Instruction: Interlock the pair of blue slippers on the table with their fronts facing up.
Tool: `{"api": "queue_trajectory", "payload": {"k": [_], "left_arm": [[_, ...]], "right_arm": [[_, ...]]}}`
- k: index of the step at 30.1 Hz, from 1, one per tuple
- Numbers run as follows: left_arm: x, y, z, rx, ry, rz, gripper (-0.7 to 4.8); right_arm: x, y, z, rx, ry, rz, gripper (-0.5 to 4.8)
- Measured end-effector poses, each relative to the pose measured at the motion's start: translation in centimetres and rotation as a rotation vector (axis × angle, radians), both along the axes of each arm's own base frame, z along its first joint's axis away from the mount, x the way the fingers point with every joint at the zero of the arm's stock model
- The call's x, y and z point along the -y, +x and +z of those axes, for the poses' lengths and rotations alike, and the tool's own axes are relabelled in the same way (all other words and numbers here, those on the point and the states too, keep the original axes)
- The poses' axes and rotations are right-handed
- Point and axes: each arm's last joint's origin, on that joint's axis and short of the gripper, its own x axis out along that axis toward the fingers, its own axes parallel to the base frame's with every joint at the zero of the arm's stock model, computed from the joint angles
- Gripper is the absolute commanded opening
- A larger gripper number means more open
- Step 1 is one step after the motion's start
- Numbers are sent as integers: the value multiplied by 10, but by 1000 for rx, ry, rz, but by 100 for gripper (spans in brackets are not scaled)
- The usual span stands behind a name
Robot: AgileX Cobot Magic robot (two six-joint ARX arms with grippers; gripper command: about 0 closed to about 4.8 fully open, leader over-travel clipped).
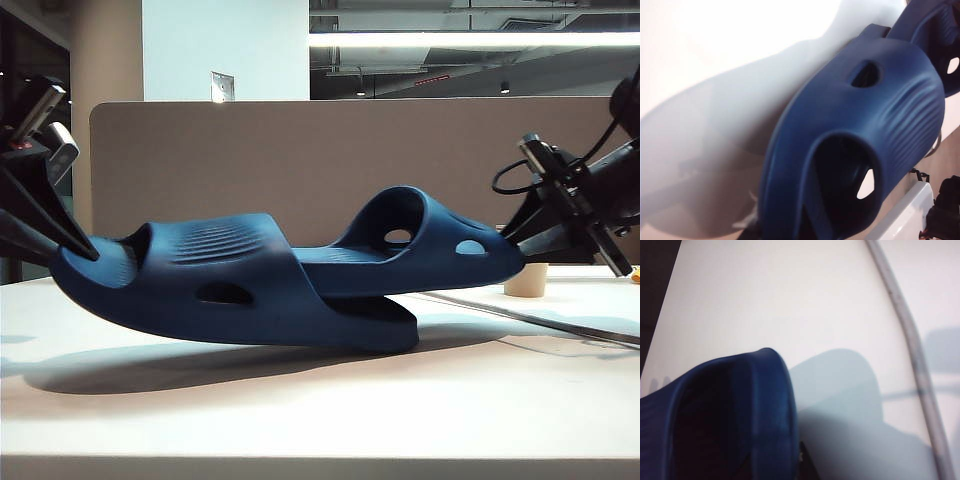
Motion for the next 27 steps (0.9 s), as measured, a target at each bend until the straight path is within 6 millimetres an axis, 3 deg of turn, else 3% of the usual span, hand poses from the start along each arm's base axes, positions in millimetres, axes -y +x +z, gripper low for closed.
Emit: {"api": "queue_trajectory", "payload": {"k": [8, 27], "left_arm": [[2, 8, -18, -75, 24, 10, -4], [11, 11, -20, -95, 32, 44, -4]], "right_arm": [[-21, -1, -1, -3, -34, 18, 52], [-76, -14, -8, 34, -140, 67, 52]]}}
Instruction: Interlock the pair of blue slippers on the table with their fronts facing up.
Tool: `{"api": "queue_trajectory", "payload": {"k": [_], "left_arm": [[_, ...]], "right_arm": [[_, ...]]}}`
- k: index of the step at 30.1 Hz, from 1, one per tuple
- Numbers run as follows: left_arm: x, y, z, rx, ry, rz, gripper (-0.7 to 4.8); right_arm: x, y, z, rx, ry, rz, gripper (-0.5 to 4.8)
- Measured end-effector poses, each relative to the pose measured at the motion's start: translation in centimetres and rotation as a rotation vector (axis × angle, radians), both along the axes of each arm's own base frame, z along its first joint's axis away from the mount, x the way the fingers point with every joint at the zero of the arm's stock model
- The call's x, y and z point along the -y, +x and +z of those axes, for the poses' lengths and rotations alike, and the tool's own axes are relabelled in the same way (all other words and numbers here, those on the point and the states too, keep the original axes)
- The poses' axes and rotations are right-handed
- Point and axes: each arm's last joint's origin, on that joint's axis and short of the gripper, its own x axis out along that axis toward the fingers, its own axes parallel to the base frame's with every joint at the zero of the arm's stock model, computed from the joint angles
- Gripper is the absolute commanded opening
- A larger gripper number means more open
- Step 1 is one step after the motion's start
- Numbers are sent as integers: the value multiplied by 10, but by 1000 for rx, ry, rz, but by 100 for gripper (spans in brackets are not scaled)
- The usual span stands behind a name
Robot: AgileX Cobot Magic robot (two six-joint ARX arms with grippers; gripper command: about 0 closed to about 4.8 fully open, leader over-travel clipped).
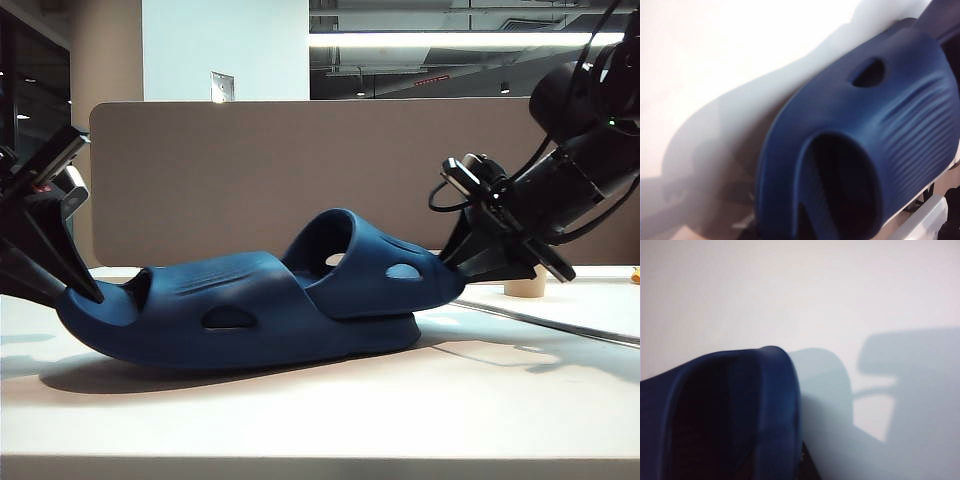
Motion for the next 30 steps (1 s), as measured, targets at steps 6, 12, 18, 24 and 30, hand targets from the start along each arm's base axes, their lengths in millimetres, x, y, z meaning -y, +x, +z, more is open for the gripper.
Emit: {"api": "queue_trajectory", "payload": {"k": [6, 12, 18, 24, 30], "left_arm": [[0, -1, -2, -22, 15, 19, -3], [6, -2, -2, -38, 38, 25, -3], [6, -3, -3, -52, 37, 34, -4], [6, -3, -4, -53, 40, 29, -3], [6, -3, -4, -53, 40, 28, 35]], "right_arm": [[-19, -3, 3, 41, -11, 33, 51], [-34, -7, 5, 68, -37, 42, 51], [-35, -7, 5, 76, -42, 41, 52], [-35, -7, 6, 92, -50, 51, 52], [-35, -7, 6, 95, -56, 48, 54]]}}
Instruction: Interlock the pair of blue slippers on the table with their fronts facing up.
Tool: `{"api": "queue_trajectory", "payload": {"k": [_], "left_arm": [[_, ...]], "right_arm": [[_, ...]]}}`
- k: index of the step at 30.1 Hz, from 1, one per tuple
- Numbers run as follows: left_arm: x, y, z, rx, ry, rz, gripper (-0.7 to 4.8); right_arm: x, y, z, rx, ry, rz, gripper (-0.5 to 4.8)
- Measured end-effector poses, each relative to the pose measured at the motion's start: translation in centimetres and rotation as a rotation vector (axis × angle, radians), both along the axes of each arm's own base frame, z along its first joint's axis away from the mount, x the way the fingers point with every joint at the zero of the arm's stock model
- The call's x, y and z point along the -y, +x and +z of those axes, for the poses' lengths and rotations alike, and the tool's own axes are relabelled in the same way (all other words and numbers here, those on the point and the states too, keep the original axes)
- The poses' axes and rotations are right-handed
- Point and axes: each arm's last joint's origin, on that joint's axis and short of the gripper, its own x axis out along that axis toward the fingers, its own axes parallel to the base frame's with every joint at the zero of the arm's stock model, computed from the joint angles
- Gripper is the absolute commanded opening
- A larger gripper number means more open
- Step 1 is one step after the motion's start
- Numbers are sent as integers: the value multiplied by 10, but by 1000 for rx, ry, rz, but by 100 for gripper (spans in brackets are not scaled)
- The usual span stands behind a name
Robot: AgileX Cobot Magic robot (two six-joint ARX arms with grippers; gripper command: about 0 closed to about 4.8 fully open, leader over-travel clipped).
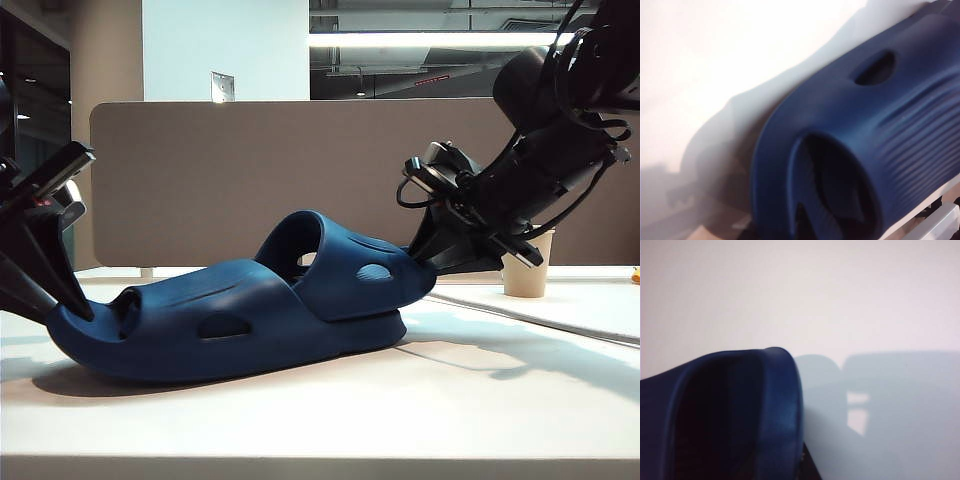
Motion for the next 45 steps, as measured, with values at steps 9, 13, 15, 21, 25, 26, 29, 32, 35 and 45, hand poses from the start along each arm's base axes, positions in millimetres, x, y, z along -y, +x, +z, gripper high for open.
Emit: {"api": "queue_trajectory", "payload": {"k": [9, 13, 15, 21, 25, 26, 29, 32, 35, 45], "left_arm": [[3, 1, 1, 15, -35, -26, 90], [3, 1, 1, 15, -37, -29, 92], [3, 1, 1, 16, -38, -30, 101], [3, 1, 2, 25, -39, -34, 103], [3, 2, 3, 35, -47, -40, 102], [3, 3, 4, 44, -54, -44, 102], [4, 3, 5, 61, -63, -58, 102], [5, 4, 6, 73, -63, -68, 102], [6, 5, 7, 86, -61, -74, 103], [7, 5, 7, 96, -44, -70, 103]], "right_arm": [[-3, -2, -2, -10, -5, 8, 71], [-2, -2, -2, -13, -8, 7, 91], [-2, -2, -2, -14, -9, 7, 91], [1, -1, -3, -18, -14, 4, 142], [4, -1, -5, -25, -25, 4, 182], [5, -1, -5, -28, -26, 4, 182], [11, 0, -6, -33, -22, -1, 204], [19, 3, -6, -40, -4, -3, 204], [26, 5, -6, -49, 8, -9, 206], [50, 11, -6, -23, 6, -33, 273]]}}
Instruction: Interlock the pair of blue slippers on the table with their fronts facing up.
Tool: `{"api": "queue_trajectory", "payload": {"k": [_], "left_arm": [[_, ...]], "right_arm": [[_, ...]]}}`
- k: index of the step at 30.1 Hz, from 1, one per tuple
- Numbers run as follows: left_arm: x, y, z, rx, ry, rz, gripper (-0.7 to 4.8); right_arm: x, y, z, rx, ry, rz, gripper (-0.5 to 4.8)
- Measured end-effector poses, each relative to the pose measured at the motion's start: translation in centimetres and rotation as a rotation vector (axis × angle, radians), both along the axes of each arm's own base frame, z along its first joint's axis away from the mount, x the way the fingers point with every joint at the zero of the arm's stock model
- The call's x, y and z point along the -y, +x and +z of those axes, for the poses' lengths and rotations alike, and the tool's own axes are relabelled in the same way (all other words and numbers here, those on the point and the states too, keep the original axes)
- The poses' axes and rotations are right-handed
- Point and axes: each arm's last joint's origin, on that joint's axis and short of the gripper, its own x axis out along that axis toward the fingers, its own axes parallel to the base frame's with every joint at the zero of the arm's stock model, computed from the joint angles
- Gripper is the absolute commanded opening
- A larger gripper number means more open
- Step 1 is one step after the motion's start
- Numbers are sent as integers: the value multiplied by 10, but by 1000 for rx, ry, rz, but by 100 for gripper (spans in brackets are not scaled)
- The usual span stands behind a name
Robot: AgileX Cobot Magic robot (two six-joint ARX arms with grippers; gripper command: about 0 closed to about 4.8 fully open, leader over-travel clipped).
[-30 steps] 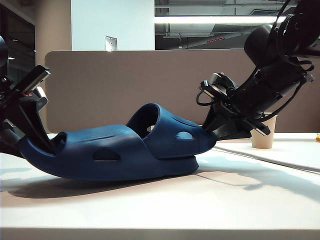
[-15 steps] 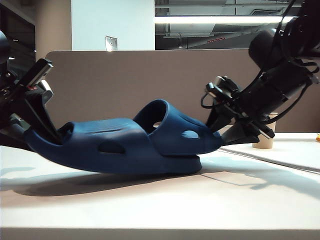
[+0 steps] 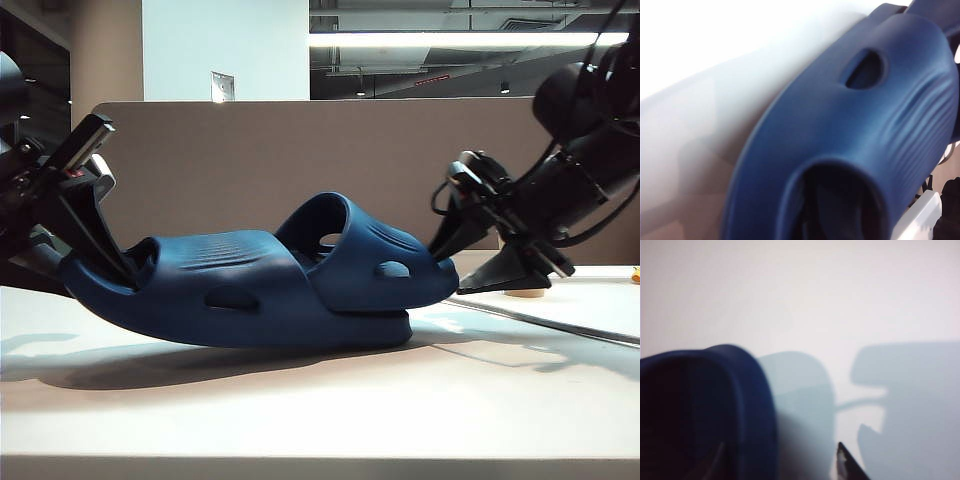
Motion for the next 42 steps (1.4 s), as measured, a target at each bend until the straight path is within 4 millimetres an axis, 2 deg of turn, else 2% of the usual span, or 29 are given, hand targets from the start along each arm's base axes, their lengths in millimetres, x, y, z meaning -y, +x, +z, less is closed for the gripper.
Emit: {"api": "queue_trajectory", "payload": {"k": [3, 4, 5, 7, 10, 17, 21, 27, 35, 42], "left_arm": [[0, 0, 0, 0, 1, 0, 106], [0, 0, 0, 0, 1, 0, 121], [0, 0, 0, 0, 1, 0, 160], [0, 0, 0, 0, 8, 3, 189], [0, 1, 1, 6, 26, 11, 194], [0, 8, 12, 32, 30, 26, 196], [0, 12, 19, 50, 63, 45, 314], [-9, 13, 23, 50, 183, 82, 314], [-31, 17, 29, 47, 202, 166, 314], [-37, 14, 44, 120, 184, 191, 313]], "right_arm": [[10, 2, 0, 1, 4, -22, 275], [14, 3, 0, 0, 9, -27, 275], [16, 3, 0, -2, 14, -29, 275], [23, 4, 0, -6, 32, -29, 275], [29, 5, 0, -9, 39, -41, 275], [29, 4, 0, -16, 48, -29, 275], [29, 4, 0, -19, 51, -23, 275], [31, 4, 0, -10, 53, -10, 275], [44, 5, 0, -18, 55, -42, 275], [54, 2, 20, 59, 58, -72, 275]]}}
